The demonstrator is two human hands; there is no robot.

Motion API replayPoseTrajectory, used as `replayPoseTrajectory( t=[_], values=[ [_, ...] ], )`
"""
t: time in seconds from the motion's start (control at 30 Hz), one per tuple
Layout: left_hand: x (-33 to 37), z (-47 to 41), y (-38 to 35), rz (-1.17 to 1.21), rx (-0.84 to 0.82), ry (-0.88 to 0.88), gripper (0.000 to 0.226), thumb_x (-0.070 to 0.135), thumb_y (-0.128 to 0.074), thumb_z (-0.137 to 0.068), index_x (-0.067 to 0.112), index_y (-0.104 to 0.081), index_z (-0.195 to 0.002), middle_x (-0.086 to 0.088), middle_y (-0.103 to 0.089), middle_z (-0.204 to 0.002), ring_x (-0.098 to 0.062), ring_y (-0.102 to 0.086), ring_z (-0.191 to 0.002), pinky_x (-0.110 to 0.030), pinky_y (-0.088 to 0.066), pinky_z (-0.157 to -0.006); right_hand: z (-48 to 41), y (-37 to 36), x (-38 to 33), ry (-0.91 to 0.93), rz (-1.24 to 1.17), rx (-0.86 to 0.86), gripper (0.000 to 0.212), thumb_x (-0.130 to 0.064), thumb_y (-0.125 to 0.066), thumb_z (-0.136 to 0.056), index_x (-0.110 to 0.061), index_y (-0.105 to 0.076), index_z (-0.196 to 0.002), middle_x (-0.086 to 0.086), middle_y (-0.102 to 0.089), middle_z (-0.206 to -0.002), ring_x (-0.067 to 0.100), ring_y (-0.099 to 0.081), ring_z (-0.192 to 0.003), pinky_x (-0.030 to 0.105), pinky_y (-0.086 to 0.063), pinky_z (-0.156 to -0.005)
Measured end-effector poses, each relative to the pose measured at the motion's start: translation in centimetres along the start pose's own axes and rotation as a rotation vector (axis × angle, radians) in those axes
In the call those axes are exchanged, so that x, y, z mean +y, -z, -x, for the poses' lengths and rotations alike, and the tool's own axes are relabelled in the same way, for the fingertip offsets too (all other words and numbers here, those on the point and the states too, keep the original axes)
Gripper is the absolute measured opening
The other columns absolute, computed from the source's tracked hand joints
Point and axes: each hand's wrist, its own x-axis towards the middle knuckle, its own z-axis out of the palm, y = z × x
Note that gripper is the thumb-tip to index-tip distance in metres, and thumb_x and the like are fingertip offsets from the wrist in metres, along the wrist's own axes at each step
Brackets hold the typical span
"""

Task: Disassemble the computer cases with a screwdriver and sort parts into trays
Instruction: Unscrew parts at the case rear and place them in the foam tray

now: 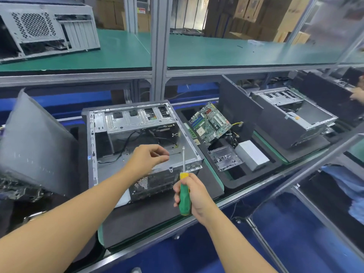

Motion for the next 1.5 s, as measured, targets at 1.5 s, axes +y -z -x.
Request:
replayPoseTrajectory(
  t=[1.5],
  values=[
    [4.3, -21.3, -14.8, -0.587, -0.409, -0.083, 0.005, 0.036, -0.055, -0.095, 0.04, -0.059, -0.095, 0.019, -0.066, -0.094, -0.003, -0.061, -0.086, -0.032, -0.052, -0.082, -18.0, 29.0, -11.6, -0.252, 1.112, 0.126, 0.004, -0.011, -0.059, -0.092, -0.01, -0.056, -0.09, 0.007, -0.061, -0.067, 0.014, -0.053, -0.037, 0.025, -0.045, -0.038]
  ],
)
